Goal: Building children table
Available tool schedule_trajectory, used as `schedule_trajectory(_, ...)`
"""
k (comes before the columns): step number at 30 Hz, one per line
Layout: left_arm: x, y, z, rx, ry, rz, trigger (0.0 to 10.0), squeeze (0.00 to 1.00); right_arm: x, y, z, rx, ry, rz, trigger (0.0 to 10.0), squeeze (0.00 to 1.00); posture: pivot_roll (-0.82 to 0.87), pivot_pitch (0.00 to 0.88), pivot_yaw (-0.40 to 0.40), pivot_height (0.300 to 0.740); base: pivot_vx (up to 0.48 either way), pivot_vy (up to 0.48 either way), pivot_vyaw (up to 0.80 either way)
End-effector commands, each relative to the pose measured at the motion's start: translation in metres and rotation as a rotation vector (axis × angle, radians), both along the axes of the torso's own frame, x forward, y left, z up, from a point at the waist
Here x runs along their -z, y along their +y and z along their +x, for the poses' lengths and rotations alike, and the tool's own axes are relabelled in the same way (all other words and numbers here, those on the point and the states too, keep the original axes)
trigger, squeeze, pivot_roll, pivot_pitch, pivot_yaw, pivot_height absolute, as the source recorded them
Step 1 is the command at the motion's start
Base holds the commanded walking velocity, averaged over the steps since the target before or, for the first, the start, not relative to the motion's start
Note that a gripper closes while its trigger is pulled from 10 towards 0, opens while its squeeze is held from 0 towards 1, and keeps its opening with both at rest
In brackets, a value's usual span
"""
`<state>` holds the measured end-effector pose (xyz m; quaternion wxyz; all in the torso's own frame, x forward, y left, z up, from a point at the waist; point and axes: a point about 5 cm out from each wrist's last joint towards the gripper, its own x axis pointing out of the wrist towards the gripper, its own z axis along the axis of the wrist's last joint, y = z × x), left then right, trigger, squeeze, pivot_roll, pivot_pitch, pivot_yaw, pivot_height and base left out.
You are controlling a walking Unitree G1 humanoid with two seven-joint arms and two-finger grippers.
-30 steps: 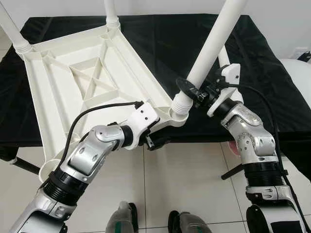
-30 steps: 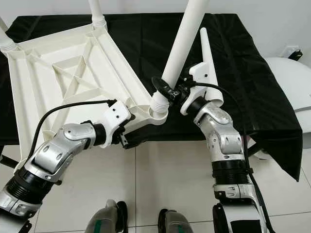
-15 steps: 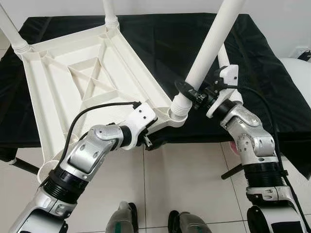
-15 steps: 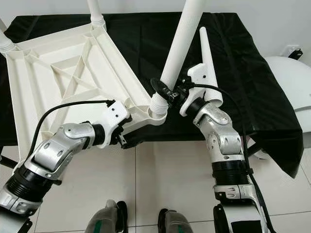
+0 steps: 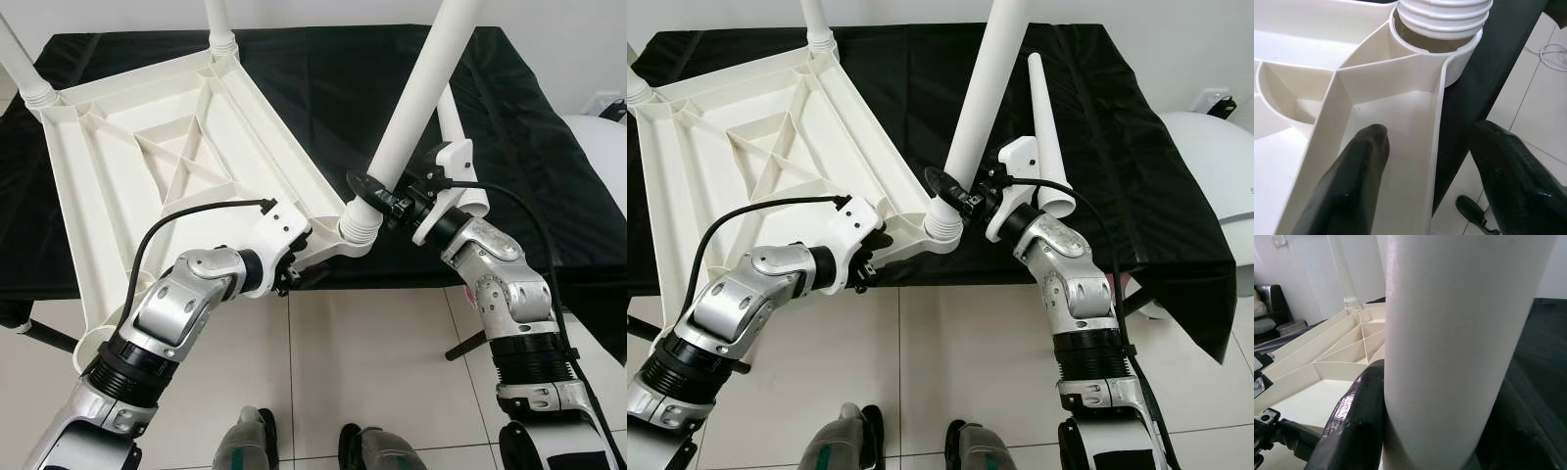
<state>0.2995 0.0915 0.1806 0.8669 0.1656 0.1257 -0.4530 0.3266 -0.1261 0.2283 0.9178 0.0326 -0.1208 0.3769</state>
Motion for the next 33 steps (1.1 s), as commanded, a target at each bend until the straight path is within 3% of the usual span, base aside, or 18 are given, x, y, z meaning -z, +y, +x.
schedule_trajectory(1,0.0037,0.0025,0.0008,-0.008,0.026,0.025,10.0,0.0,-0.0017,0.0018,-0.0032,-0.016,-0.017,-0.017,10.0,0.0,-0.06,0.188,0.002,0.74,0.0,0.0,0.0)
schedule_trajectory(3,0.0035,0.0029,0.0005,-0.005,0.027,0.02,10.0,0.0,-0.0017,0.0018,-0.0033,-0.016,-0.017,-0.018,10.0,0.0,-0.06,0.19,0.003,0.74,0.0,0.0,0.0)
schedule_trajectory(4,0.0033,0.0032,0.0004,-0.006,0.027,0.016,0.0,0.0,-0.0017,0.0019,-0.0034,-0.016,-0.017,-0.019,10.0,0.0,-0.06,0.19,0.003,0.74,0.0,0.0,0.0)
schedule_trajectory(9,0.0024,0.0039,-0.0003,-0.004,0.028,0.002,0.0,0.0,-0.0019,0.0016,-0.0034,-0.016,-0.018,-0.02,10.0,0.0,-0.06,0.19,0.003,0.74,0.0,0.0,0.0)
schedule_trajectory(10,0.0024,0.004,-0.0004,-0.002,0.028,0.004,4.7,0.0,-0.002,0.0016,-0.0035,-0.016,-0.018,-0.02,10.0,0.0,-0.06,0.19,0.003,0.74,0.0,0.0,0.0)
schedule_trajectory(12,0.0035,0.0044,-0.0002,-0.006,0.03,0.016,4.7,0.0,-0.0023,0.0015,-0.0035,-0.016,-0.02,-0.02,10.0,0.0,-0.06,0.19,0.003,0.74,0.0,0.0,0.0)
schedule_trajectory(13,0.0042,0.0049,0.0001,-0.008,0.03,0.02,10.0,0.0,-0.0026,0.0015,-0.0034,-0.017,-0.021,-0.021,10.0,0.0,-0.06,0.19,0.003,0.74,0.0,0.0,0.0)
schedule_trajectory(17,0.0046,0.0053,0.0003,-0.009,0.03,0.021,10.0,0.0,-0.0029,0.0016,-0.0034,-0.017,-0.022,-0.022,10.0,0.0,-0.06,0.19,0.003,0.74,0.0,0.0,0.0)
schedule_trajectory(18,0.0044,0.0051,-0.0003,-0.002,0.029,0.018,2.4,0.0,-0.0029,0.0016,-0.0035,-0.02,-0.025,-0.023,10.0,0.0,-0.06,0.179,-0.001,0.74,0.0,0.0,0.0)
schedule_trajectory(19,0.0044,0.0051,-0.0003,-0.002,0.029,0.018,2.4,0.0,-0.0029,0.0016,-0.0035,-0.02,-0.025,-0.023,10.0,0.0,-0.06,0.179,-0.001,0.74,0.0,0.0,0.0)
schedule_trajectory(20,0.0043,0.0052,-0.0004,-0.001,0.029,0.018,0.0,0.0,-0.0032,0.0018,-0.0035,-0.022,-0.027,-0.025,10.0,0.0,-0.06,0.176,-0.003,0.74,0.0,0.0,0.0)
schedule_trajectory(21,0.0043,0.0052,-0.0004,-0.001,0.029,0.018,0.0,0.0,-0.0032,0.0018,-0.0035,-0.022,-0.027,-0.025,10.0,0.0,-0.06,0.176,-0.003,0.74,0.0,0.0,0.0)
schedule_trajectory(22,0.0054,0.006,0.0004,-0.011,0.032,0.027,10.0,0.0,-0.0037,0.0021,-0.0034,-0.026,-0.03,-0.026,10.0,0.0,-0.06,0.172,-0.005,0.74,0.0,0.0,0.0)
schedule_trajectory(27,0.0062,0.0062,0.0001,-0.007,0.03,0.03,10.0,0.0,-0.004,0.0025,-0.0034,-0.029,-0.031,-0.027,10.0,0.0,-0.06,0.172,-0.005,0.74,0.0,0.0,0.0)
schedule_trajectory(28,0.005,0.0061,-0.0006,0.0,0.022,0.014,0.0,0.0,-0.0041,0.0025,-0.0034,-0.03,-0.031,-0.027,10.0,0.0,-0.06,0.169,-0.008,0.74,0.0,0.0,0.0)
schedule_trajectory(30,0.0041,0.0061,-0.001,0.002,0.016,0.002,0.0,0.0,-0.0041,0.0025,-0.0034,-0.03,-0.031,-0.028,10.0,0.0,-0.06,0.169,-0.008,0.74,0.0,0.0,0.0)
schedule_trajectory(31,0.0053,0.0063,-0.0001,-0.007,0.018,0.014,10.0,0.0,-0.0042,0.0025,-0.0032,-0.032,-0.032,-0.029,10.0,0.0,-0.06,0.165,-0.011,0.74,0.0,0.0,0.0)
schedule_trajectory(33,0.0069,0.0064,0.0006,-0.013,0.024,0.029,10.0,0.0,-0.0044,0.0026,-0.0031,-0.033,-0.033,-0.029,10.0,0.0,-0.06,0.165,-0.011,0.74,0.0,0.0,0.0)
